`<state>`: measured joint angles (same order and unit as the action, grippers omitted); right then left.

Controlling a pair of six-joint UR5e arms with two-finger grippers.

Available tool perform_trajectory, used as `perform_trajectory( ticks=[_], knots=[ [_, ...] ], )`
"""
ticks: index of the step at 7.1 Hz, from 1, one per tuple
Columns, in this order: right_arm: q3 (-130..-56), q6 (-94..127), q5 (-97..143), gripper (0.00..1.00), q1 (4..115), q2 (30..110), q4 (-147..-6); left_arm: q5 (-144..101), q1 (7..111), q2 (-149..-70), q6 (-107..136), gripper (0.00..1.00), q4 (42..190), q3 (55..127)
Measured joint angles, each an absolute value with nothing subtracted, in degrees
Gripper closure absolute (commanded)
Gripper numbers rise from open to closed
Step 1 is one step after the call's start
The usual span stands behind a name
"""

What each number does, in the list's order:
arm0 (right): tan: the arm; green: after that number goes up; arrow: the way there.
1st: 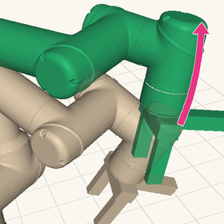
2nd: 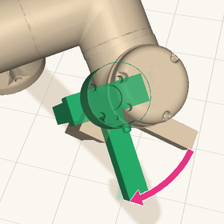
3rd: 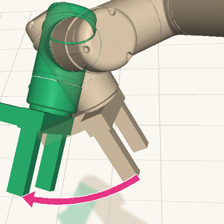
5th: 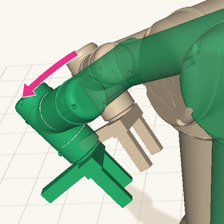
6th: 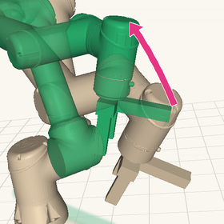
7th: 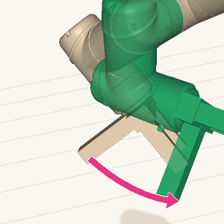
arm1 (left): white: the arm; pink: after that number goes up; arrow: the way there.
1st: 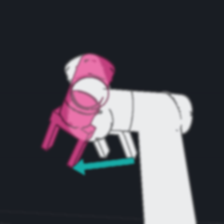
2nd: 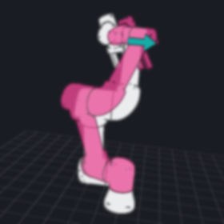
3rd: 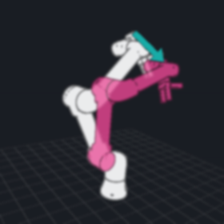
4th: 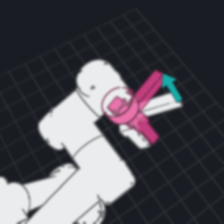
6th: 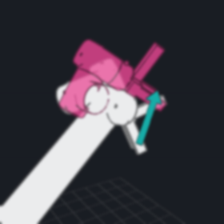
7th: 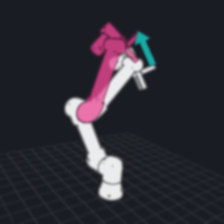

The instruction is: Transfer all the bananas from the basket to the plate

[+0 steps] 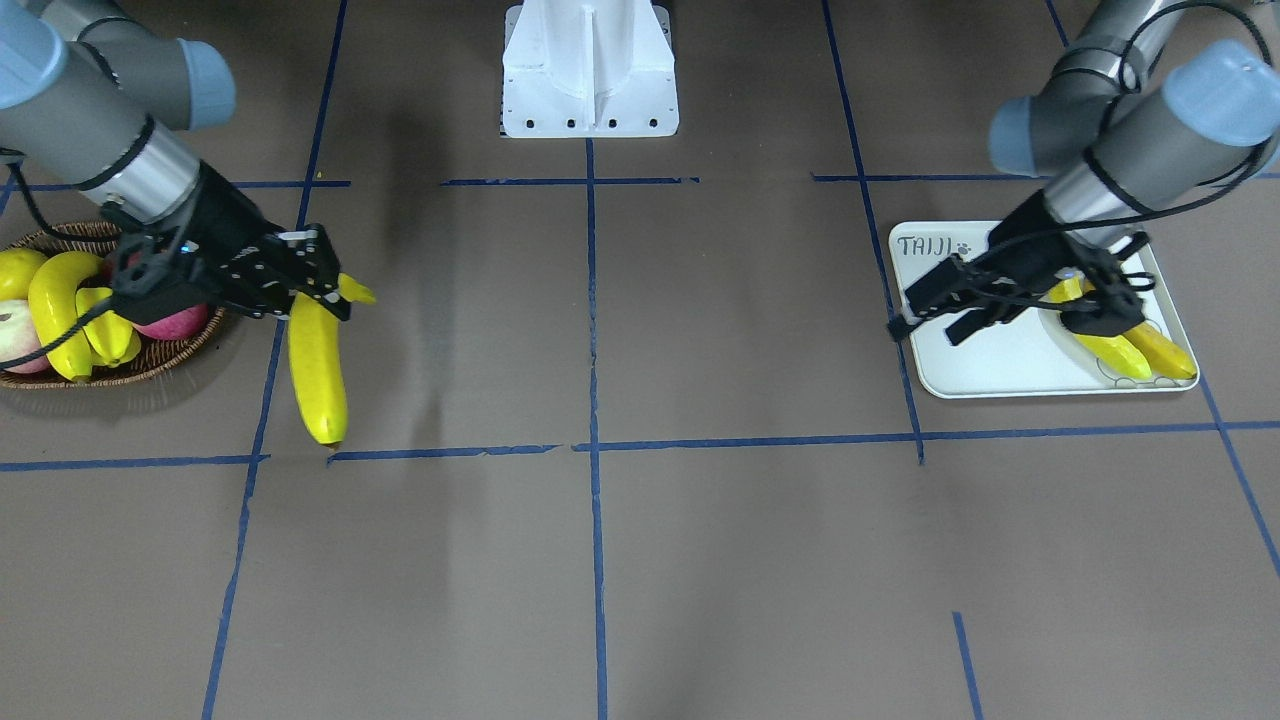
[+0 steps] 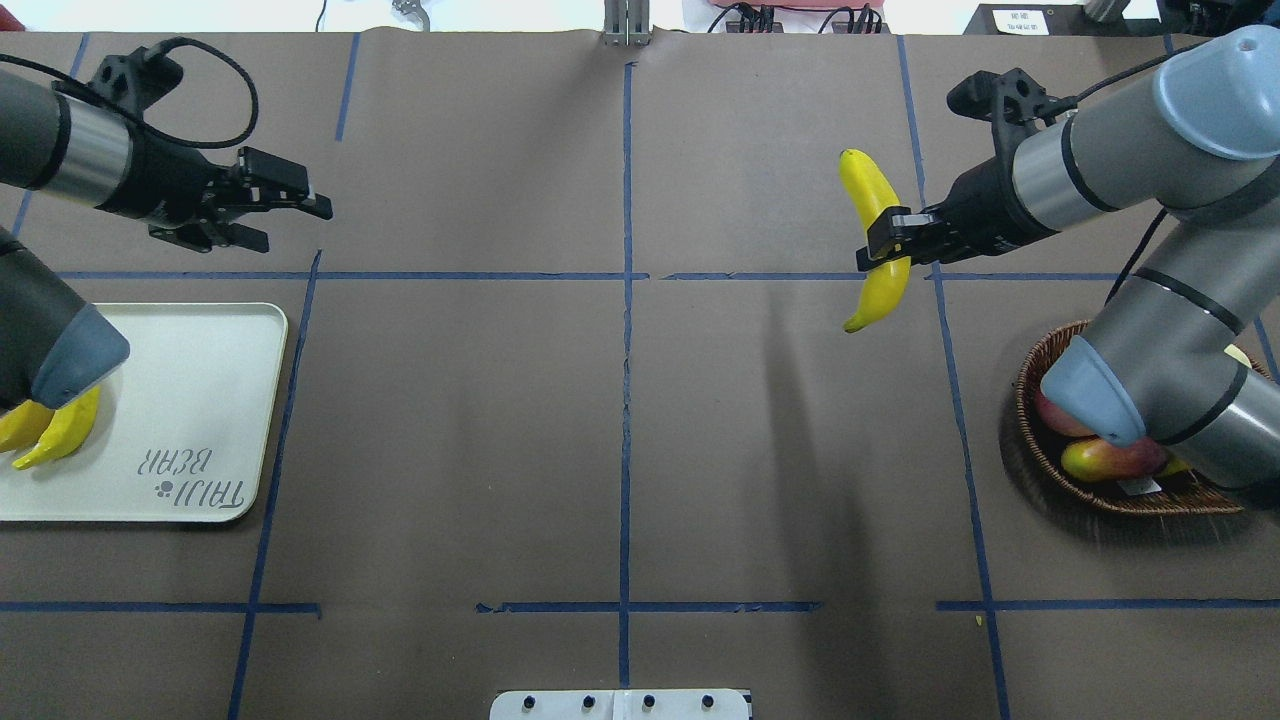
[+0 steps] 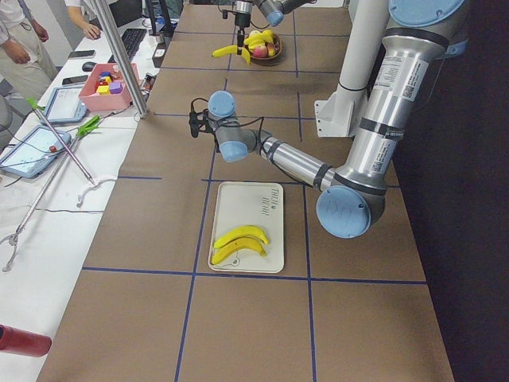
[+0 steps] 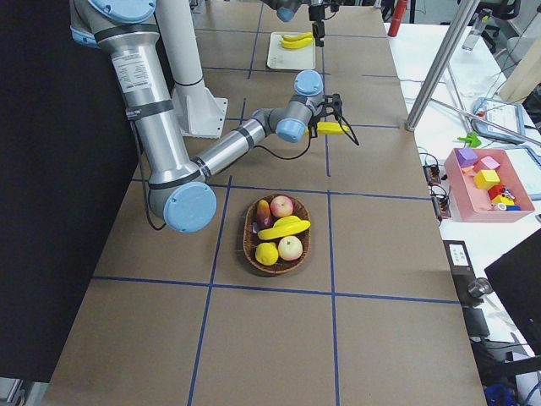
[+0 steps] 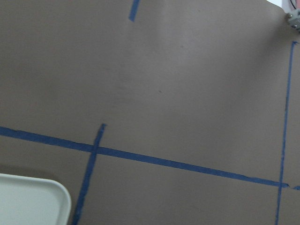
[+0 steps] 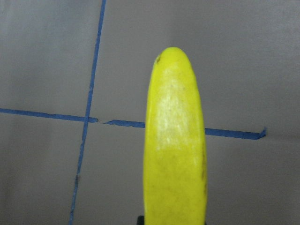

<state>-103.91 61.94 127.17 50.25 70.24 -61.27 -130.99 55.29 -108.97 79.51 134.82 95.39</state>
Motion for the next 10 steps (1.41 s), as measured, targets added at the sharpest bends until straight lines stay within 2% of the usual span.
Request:
perform_trajectory(
  ticks=[4, 7, 10],
  knots=[
    [-102.7, 73.4, 115.6, 1.0, 40.7, 61.0, -60.5, -130.6, 51.1, -119.0, 92.3, 0.0, 134.5, 94.7],
    [-101.5, 80.0, 108.7, 1.0, 35.0, 58.9, -53.3, -126.7, 47.3, -123.9, 99.3, 0.0, 133.9, 93.6],
    [-101.4, 82.9, 103.9, 1.0, 31.6, 56.8, -52.0, -121.8, 43.6, -127.9, 104.0, 0.0, 133.9, 91.9]
  ],
)
